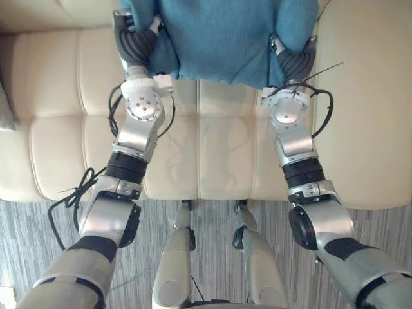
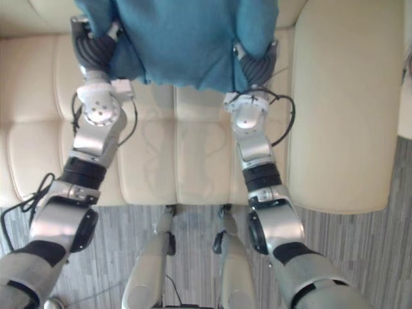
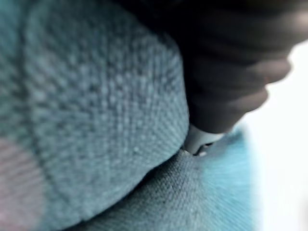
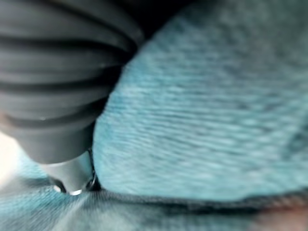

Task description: Pick up cushions and gather them together orderly.

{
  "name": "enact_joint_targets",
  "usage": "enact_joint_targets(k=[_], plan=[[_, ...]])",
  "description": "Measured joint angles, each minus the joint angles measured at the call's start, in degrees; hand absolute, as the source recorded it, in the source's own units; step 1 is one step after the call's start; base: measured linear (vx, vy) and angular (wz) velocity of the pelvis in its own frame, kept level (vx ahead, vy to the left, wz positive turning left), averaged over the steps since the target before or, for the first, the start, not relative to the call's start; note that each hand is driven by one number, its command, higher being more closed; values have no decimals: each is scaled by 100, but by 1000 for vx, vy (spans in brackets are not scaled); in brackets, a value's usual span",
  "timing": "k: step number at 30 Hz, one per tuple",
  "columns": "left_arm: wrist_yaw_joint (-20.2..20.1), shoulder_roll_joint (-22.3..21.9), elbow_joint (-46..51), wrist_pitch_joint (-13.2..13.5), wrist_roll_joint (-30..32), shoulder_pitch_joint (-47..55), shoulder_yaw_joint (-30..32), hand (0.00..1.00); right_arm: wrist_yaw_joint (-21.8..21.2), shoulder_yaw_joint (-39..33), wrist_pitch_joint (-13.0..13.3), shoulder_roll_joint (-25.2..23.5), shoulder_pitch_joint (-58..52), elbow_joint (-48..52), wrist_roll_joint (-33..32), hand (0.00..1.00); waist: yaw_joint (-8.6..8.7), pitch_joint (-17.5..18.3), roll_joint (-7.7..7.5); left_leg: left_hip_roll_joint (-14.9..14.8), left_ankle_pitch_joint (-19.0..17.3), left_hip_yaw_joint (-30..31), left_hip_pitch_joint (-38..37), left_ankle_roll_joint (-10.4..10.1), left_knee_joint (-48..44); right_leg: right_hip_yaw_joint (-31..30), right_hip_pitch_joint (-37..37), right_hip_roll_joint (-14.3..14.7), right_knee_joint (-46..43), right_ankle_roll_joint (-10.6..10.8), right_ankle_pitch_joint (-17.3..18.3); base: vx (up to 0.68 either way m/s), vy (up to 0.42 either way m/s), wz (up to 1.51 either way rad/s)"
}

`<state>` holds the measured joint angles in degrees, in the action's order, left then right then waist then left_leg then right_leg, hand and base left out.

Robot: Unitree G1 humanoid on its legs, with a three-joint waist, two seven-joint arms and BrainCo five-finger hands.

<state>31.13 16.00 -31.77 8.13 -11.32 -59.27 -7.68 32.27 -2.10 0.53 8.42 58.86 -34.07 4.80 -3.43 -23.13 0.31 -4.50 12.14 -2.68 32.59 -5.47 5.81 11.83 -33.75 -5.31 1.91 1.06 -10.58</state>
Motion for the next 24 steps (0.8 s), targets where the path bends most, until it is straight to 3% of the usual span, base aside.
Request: enact_joint_targets(k=[6,10,17,24], plan=[[-98,-736,-218,-133,-10,503,229,0,-72,-83,-115,-270,-519,153,-48,0,-37,-116,11,-58,32,7,361,-21,-4,16,-352,-5,-78,1,-1,5,9,1],[-176,-1153,68,-107,-7,1235,233,0,-75,-149,-97,-498,-1230,724,-46,0,-46,-116,11,-76,-4,35,413,-55,-138,15,-535,-55,-604,-3,321,33,49,10],[-428,-1237,339,-75,-4,1801,371,0,-177,-164,31,-606,-2108,1269,-92,0,-89,-113,8,-122,-63,73,245,-78,-210,6,-546,-66,-1110,-16,612,6,10,3],[-707,-724,415,-111,-9,2249,845,0,-627,-278,143,-323,-2942,1730,-385,0,-97,-107,1,-124,-78,77,-16,-88,-304,-7,-512,-127,-1731,-63,953,20,-46,4]])
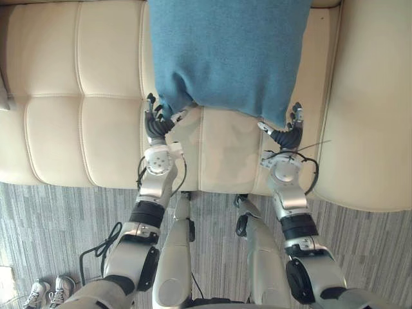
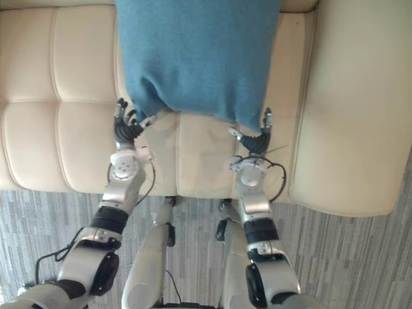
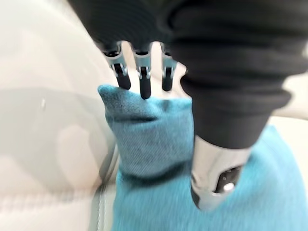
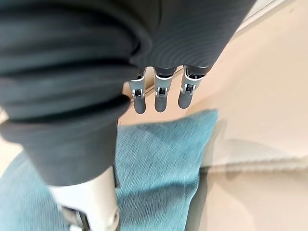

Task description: Pick up cushions and gather them together orderly.

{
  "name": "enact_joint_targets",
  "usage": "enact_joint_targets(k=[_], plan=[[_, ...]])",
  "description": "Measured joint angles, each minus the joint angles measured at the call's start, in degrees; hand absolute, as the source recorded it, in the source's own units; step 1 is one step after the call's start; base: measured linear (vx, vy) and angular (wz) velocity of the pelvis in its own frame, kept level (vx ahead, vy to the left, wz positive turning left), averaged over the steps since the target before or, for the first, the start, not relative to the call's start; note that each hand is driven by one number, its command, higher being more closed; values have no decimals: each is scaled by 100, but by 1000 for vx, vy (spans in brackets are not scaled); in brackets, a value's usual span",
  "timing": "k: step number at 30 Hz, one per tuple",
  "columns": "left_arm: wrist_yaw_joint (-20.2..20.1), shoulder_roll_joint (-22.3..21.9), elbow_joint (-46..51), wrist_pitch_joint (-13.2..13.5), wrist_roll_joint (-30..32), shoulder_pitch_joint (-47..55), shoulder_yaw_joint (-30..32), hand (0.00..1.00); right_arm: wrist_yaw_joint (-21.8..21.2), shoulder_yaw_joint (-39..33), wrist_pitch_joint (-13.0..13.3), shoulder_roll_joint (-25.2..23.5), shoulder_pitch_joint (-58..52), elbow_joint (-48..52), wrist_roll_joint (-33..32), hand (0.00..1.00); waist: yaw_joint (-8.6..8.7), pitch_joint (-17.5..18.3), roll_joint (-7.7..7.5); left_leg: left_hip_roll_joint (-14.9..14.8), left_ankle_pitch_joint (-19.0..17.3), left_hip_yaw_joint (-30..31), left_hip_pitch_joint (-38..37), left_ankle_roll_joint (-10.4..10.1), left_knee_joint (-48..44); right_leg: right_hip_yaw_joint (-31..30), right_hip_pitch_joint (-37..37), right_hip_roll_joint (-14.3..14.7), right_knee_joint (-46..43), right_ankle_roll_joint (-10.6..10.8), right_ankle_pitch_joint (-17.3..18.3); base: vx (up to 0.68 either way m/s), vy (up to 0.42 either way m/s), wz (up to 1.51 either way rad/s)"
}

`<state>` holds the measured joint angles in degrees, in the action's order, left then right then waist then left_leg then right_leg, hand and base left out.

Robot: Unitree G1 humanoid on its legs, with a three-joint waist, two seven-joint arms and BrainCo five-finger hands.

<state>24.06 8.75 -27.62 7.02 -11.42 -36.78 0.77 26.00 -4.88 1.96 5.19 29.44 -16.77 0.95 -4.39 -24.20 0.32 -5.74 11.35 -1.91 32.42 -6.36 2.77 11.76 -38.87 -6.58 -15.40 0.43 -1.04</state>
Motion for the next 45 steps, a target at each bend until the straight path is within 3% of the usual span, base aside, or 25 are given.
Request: enact_joint_targets(k=[4,6,14,19,23,27,34,35,45], plan=[[-215,150,282,8,-121,626,240,0,-312,-204,39,213,-506,100,-221,0,0,8,-5,7,-75,12,-377,7,-58,24,358,-20,-158,-11,139,15,-56,8],[-329,150,398,12,-190,980,278,0,-428,-259,53,213,-952,279,-222,0,-2,50,-26,5,-307,19,-570,44,-239,27,637,-20,-176,5,247,19,-37,8],[-926,-213,422,-9,-342,3401,668,0,-1203,-388,68,94,-3178,326,-351,0,-6,961,-112,-63,-755,-116,-1489,124,-398,18,1783,73,236,103,375,101,-12,-4],[-1473,-443,-692,-89,-111,4201,733,0,-1770,-395,66,-199,-3760,-799,-305,0,84,1726,-159,-53,-965,-239,-2219,49,-372,45,2638,78,565,167,475,164,18,-1],[-1830,-592,-1757,-201,412,4288,778,0,-2012,-409,40,-374,-3804,-1907,-71,0,111,2065,-165,-33,-984,-241,-2702,51,-156,68,3116,80,780,205,488,61,19,3],[-1913,-638,-2352,-278,764,4405,961,0,-2052,-686,19,-516,-3798,-2713,-33,0,127,2286,-160,7,-980,-239,-3002,49,40,67,3412,94,974,242,481,18,11,1],[-1927,-662,-2825,-297,1023,4471,1205,0,-2049,-1158,-52,-512,-3812,-3521,-32,0,153,2383,-154,83,-904,-204,-3324,70,308,61,3715,92,1205,314,401,20,11,1],[-1926,-538,-3162,-290,1249,4314,1307,0,-2049,-1516,-102,-396,-3299,-4323,-32,0,429,2170,-149,163,-1033,-93,-3566,110,344,62,4071,62,1385,370,452,0,0,0],[-1915,-543,-3163,-293,1245,4313,1306,0,-2040,-1504,-126,-404,-3303,-4323,-35,0,421,2158,-134,163,-1032,-138,-3587,110,340,64,4086,57,1380,369,450,0,0,0]])
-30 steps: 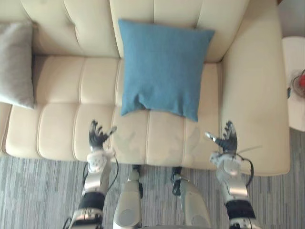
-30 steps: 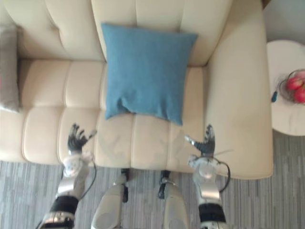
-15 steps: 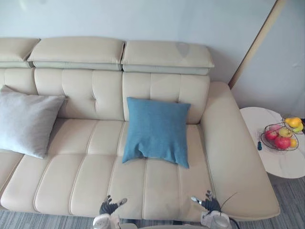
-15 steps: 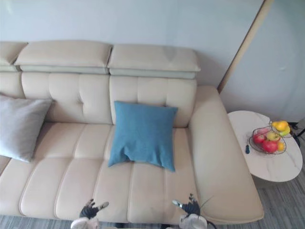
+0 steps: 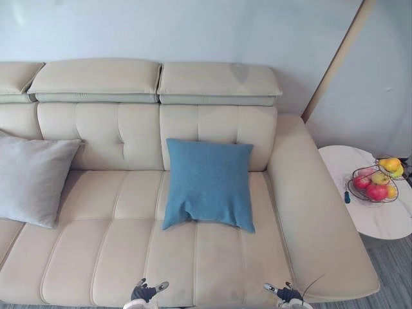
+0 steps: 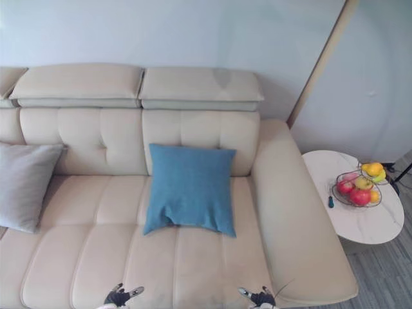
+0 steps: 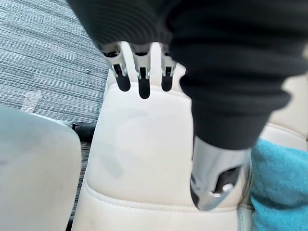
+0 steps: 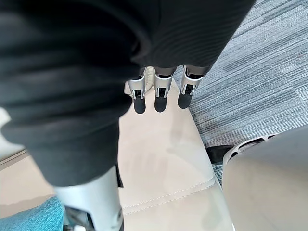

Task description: Pick up cushions and gather them together orderly.

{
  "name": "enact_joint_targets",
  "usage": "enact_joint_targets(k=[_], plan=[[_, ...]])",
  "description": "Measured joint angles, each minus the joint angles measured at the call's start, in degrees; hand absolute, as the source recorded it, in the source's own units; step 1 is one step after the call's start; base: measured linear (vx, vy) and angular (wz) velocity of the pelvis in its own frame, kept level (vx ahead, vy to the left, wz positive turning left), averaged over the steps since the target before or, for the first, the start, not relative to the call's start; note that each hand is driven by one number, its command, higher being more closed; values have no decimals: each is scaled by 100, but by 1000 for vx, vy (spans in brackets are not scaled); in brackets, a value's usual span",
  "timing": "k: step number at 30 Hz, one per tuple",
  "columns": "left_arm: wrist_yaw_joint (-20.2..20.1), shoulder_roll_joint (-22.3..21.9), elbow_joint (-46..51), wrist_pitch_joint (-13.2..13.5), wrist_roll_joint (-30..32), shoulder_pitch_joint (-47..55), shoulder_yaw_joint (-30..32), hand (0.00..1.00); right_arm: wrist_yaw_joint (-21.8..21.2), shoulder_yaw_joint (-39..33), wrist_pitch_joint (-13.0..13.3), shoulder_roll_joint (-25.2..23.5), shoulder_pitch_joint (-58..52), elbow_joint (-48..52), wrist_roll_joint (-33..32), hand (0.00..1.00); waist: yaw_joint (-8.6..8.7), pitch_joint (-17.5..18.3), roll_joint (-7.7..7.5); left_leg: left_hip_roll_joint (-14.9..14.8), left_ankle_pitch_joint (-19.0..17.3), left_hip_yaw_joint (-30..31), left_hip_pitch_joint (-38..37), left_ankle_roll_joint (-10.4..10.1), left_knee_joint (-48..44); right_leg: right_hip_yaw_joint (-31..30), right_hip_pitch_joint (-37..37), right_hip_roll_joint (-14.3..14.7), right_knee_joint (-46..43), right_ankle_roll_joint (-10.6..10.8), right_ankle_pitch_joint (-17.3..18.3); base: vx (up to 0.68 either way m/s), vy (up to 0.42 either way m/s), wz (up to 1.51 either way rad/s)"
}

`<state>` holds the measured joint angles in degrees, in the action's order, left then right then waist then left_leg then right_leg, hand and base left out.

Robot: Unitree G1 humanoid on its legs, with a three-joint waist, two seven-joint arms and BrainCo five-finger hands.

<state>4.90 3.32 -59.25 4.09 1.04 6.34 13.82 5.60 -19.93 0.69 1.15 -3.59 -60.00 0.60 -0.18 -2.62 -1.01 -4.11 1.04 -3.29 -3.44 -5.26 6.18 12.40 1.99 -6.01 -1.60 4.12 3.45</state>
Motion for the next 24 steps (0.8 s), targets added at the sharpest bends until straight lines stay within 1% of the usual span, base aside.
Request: enact_joint_targets(k=[4,6,8,9,10,11,12,13,14,15,16,17,18,19,20,21,22,23,24], plan=[[56,-20,-1,-6,-3,-42,-17,0,10,252,-80,-9,27,18,2,0,-4,-101,14,-3,0,-144,-69,0,4,-68,3,-16,-39,0,-18,-21,4,-12],[85,-35,-2,-25,-5,-138,-28,0,39,406,-118,-21,129,56,67,0,-26,-240,-5,-11,1,-309,-80,0,-6,-123,-88,-36,-155,1,-32,-84,26,-35],[147,-15,-1,-71,-10,-251,-72,0,116,604,-145,-50,323,92,184,0,-67,-400,-61,-32,10,-636,-49,5,-27,-397,-383,-43,-384,10,-62,-89,41,-67],[169,31,-2,-78,-9,-296,-175,0,139,711,-176,-111,415,203,200,0,-76,-455,-92,-46,25,-761,8,24,-31,-463,-537,-83,-491,38,-81,-106,37,-52],[174,33,1,-84,-9,-356,-210,0,150,722,-170,-177,402,327,210,0,-49,-445,-131,-48,38,-840,119,46,-92,-500,-712,-105,-600,68,-168,-109,38,-42],[186,8,12,-100,-10,-437,-208,0,160,729,-175,-216,420,385,224,0,-54,-450,-136,-89,36,-988,254,59,-233,-527,-853,-97,-637,247,-343,-111,55,-27],[201,-27,42,-95,-9,-541,-153,0,167,751,-185,-266,456,522,227,0,-82,-473,-76,-213,20,-1225,434,191,-403,-433,-1033,-118,-1097,203,-218,-101,39,-17],[216,-22,58,-93,-10,-576,-117,0,169,776,-187,-294,451,535,229,0,-81,-482,-87,-227,11,-1231,453,204,-450,-313,-1197,-228,-1874,69,127,-91,23,3],[231,-19,108,-102,-10,-552,-119,0,166,862,-177,-325,381,544,245,0,-80,-482,-114,-218,8,-1222,435,209,-587,-217,-1242,-515,-3192,119,513,-31,-39,20],[249,26,196,-107,-12,-515,-82,0,162,937,-169,-346,355,537,300,0,-95,-419,-223,-210,-10,-1210,524,236,-840,-242,-1079,-743,-3913,169,567,-22,-100,24],[249,48,235,-110,-13,-500,-43,0,158,957,-165,-349,317,521,325,0,-120,-389,-278,-206,-11,-1215,605,238,-984,-290,-948,-825,-4105,189,568,-55,-176,22],[249,65,259,-107,-13,-495,52,0,155,957,-147,-339,350,511,344,0,-173,-366,-362,-201,-11,-1205,749,238,-1193,-425,-634,-874,-3984,400,575,-126,-255,12],[262,73,258,-111,-17,-498,92,0,159,943,-142,-330,437,504,371,0,-238,-413,-444,-190,-13,-1233,877,232,-1414,-513,-148,-843,-3205,526,726,-137,-257,9],[260,49,242,-124,-17,-496,85,0,167,941,-145,-309,501,503,395,0,-273,-412,-459,-238,-12,-1248,970,226,-1534,-492,115,-700,-2767,553,925,-192,-263,-13],[259,-30,246,-141,-26,-443,64,0,179,943,-141,-245,588,506,395,0,-325,-451,-303,-439,13,-1364,1085,188,-1657,-373,311,-531,-2161,490,1082,-251,-253,-20],[257,-88,265,-139,-81,-437,35,0,199,960,-129,-164,666,501,395,0,-341,-541,-121,-613,106,-1349,1191,56,-1705,-209,532,-323,-1640,393,1160,-279,-246,-19],[255,-108,260,-144,-120,-447,1,0,208,978,-131,-116,734,499,397,0,-348,-601,-37,-681,158,-1335,1229,-21,-1694,-152,631,-231,-1413,368,1182,-334,-263,3],[260,-175,258,-154,-132,-449,-90,0,223,994,-137,6,797,476,399,0,-310,-706,121,-821,353,-1320,1265,-190,-1553,-62,716,-53,-1139,340,1201,-447,-269,17],[265,-202,259,-154,-145,-446,-183,0,239,993,-161,118,796,409,400,0,-282,-762,245,-858,776,-1318,1236,-171,-1246,-32,680,57,-1138,309,1183,-381,-213,28]])
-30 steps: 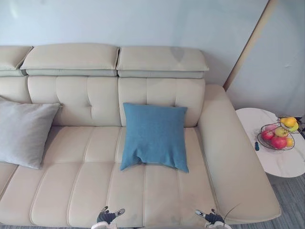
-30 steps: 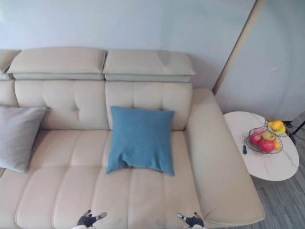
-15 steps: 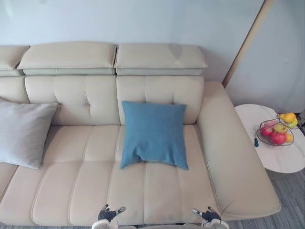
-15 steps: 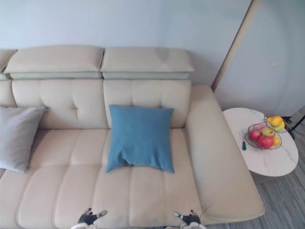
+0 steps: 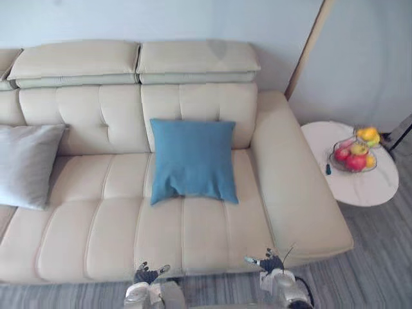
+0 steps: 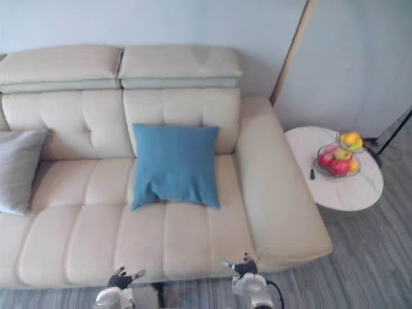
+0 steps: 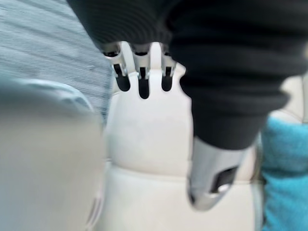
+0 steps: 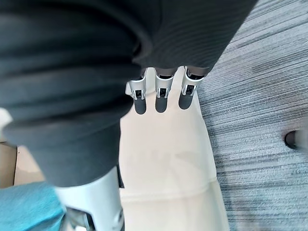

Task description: Pick up cushions and gather them together orderly.

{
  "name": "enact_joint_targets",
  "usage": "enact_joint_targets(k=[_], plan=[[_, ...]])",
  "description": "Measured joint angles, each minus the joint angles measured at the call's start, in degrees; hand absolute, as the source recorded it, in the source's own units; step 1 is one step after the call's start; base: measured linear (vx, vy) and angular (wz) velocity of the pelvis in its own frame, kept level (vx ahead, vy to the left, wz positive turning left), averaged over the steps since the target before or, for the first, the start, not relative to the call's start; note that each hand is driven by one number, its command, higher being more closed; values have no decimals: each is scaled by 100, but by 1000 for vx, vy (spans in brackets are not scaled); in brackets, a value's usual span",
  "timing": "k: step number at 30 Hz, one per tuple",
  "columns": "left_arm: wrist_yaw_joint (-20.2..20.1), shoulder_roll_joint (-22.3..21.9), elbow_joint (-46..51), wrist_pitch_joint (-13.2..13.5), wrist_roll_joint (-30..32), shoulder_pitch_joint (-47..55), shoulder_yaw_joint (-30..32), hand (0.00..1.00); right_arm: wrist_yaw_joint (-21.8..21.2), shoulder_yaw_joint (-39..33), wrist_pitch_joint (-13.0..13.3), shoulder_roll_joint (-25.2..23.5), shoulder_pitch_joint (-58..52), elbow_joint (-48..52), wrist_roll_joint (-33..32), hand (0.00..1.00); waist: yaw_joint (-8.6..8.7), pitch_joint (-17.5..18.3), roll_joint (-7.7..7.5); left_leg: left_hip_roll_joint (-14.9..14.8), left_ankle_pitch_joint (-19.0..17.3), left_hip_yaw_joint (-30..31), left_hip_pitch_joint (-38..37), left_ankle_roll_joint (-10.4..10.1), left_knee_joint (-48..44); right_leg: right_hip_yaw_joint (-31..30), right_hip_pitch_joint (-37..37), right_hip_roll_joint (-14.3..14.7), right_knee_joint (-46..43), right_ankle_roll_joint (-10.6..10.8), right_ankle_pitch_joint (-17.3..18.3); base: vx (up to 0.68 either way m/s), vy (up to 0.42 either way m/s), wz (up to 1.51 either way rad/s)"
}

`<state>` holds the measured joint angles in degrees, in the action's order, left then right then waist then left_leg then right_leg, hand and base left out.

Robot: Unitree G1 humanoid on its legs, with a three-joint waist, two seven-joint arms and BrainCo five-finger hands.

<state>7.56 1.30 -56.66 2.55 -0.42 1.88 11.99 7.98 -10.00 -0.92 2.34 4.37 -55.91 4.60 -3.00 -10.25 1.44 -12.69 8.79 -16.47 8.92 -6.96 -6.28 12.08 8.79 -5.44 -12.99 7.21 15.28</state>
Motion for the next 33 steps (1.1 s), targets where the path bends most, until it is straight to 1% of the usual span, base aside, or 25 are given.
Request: enact_joint_targets(k=[1,2,3,4,6,7,8,9,10,11,12,13,14,18,20,22,25,26,27,28,29,30,31,32,33], plan=[[-8,-1,-4,-1,-2,3,-46,0,6,-2,-25,29,-31,-33,0,0,31,-4,21,17,298,8,6,-5,175,34,-77,26,-43,-26,-16,-449,-179,38],[-5,-3,24,13,-37,-5,-61,0,40,-52,-57,47,-90,-85,-1,0,64,-20,-4,42,393,170,99,-120,140,211,-169,-37,-95,-96,-35,-259,-90,28],[-4,-4,76,32,-61,-32,-49,0,83,-94,-78,63,-96,-128,-2,0,56,-38,-36,59,88,285,145,-136,-202,284,-221,-58,-110,-345,-32,-356,-95,-2],[-7,-13,95,34,-81,-18,13,0,118,-108,-72,71,-109,-114,-1,0,41,-37,-42,90,-505,391,204,-15,-775,282,-378,-105,-191,-415,-25,-232,10,-30],[-6,-28,90,29,-79,5,60,0,119,-115,-70,51,-163,-103,3,0,40,-45,-63,143,-1057,528,195,7,-1370,247,-525,-185,-313,-457,-43,-259,107,-40],[-8,-41,90,7,-79,8,119,0,117,-120,-75,-14,-279,-92,13,0,39,-36,-78,142,-1673,658,145,-4,-2091,207,-685,-266,-449,-468,-62,-176,125,-38],[-8,-46,89,3,-79,9,151,0,114,-120,-75,-28,-304,-92,19,0,40,-38,-81,142,-1787,676,108,4,-2226,181,-706,-279,-477,-452,-71,-206,247,-41],[-8,-83,83,-12,-79,36,232,0,106,-120,-77,-77,-435,-85,47,0,67,-18,-66,151,-2149,774,-17,-24,-2489,91,-773,-293,-499,-353,-129,-104,197,-25],[-8,-124,84,-15,-81,55,246,0,100,-168,-83,-78,-474,37,49,0,87,17,-1,179,-2288,796,-103,-49,-2240,16,-841,-254,-492,-258,-182,-158,304,-28],[-8,-117,84,-23,-81,91,267,0,98,-225,-84,-103,-483,94,49,0,103,94,-50,284,-2389,773,-197,1,-1817,-51,-952,-274,-441,-167,-244,-119,242,-19],[-7,30,87,-30,-81,124,268,0,79,-265,-78,-298,-540,112,49,0,138,176,-277,495,-2173,654,-236,132,-1425,-145,-1035,-411,-270,-185,-380,-104,225,-13],[-8,56,99,-38,-80,131,290,0,76,-292,-81,-370,-560,109,48,0,140,216,-356,567,-2075,615,-266,169,-1306,-163,-1042,-462,-181,-170,-461,-93,216,-14],[-6,107,96,-41,-80,170,285,0,70,-323,-79,-460,-601,112,48,0,144,285,-452,697,-1979,593,-314,242,-1160,-192,-990,-549,41,-153,-694,-65,160,-11],[-6,80,62,-46,-88,246,285,0,56,-322,-84,-472,-665,110,40,0,165,392,-397,792,-1864,292,-484,364,-889,-447,-965,-599,328,-156,-980,-72,97,-26],[-8,45,-20,-46,-82,231,282,0,58,-321,-83,-442,-667,112,30,0,173,455,-371,771,-1855,126,-567,358,-834,-619,-1028,-574,344,-89,-1045,-72,14,-48],[-8,3,-46,-49,-79,243,285,0,59,-316,-81,-433,-664,113,-10,0,174,504,-315,703,-1862,-87,-645,323,-799,-770,-1123,-517,345,-120,-1068,-56,-14,-66],[-18,-39,-135,-50,-77,218,327,0,56,-298,-79,-434,-621,114,-19,0,181,512,-239,498,-1946,-582,-806,170,-788,-1147,-1331,-279,309,-221,-1160,-9,-28,-98],[-20,-48,-136,-50,-78,223,347,0,56,-306,-82,-418,-595,110,-21,0,179,528,-212,334,-1958,-849,-834,112,-781,-822,-1506,-226,261,-367,-1270,13,-94,-118],[-21,-54,-137,-59,-75,222,392,0,51,-327,-82,-443,-554,115,-20,0,190,512,-174,177,-1925,-1161,-853,123,-769,-196,-1670,-288,191,-671,-1241,7,-77,-121],[-22,-53,-137,-65,-75,221,391,0,51,-340,-79,-442,-545,118,-21,0,230,514,-177,137,-1911,-1326,-877,109,-756,170,-1705,-380,134,-813,-1190,29,-62,-127],[-21,-70,-142,-76,-74,225,390,0,50,-378,-75,-421,-537,108,-19,0,257,523,-103,-4,-1822,-1654,-970,44,-619,1202,-1760,-677,-106,-1091,-1065,45,-18,-99],[-21,-79,-140,-76,-74,222,389,0,51,-400,-75,-418,-531,104,-19,0,256,529,-93,-43,-1801,-1808,-1029,8,-558,1659,-1753,-806,-235,-1177,-1006,90,-53,-141],[-19,-79,-140,-78,-75,219,387,0,53,-450,-78,-429,-509,86,-12,0,218,532,-98,-109,-1743,-2128,-1216,-88,-448,2433,-1747,-1047,-419,-1253,-936,142,-97,-162],[-21,-63,-175,-78,-75,210,384,0,54,-513,-83,-455,-514,81,-12,0,211,537,-125,-118,-1711,-2439,-1397,-142,-367,2711,-1728,-1046,-434,-915,-1157,148,-107,-164],[-22,-49,-229,-79,-75,185,377,0,53,-515,-75,-442,-500,86,-12,0,222,526,-104,-165,-1685,-2470,-1439,-180,-365,2602,-1760,-955,-428,-794,-1148,171,-168,-146]])
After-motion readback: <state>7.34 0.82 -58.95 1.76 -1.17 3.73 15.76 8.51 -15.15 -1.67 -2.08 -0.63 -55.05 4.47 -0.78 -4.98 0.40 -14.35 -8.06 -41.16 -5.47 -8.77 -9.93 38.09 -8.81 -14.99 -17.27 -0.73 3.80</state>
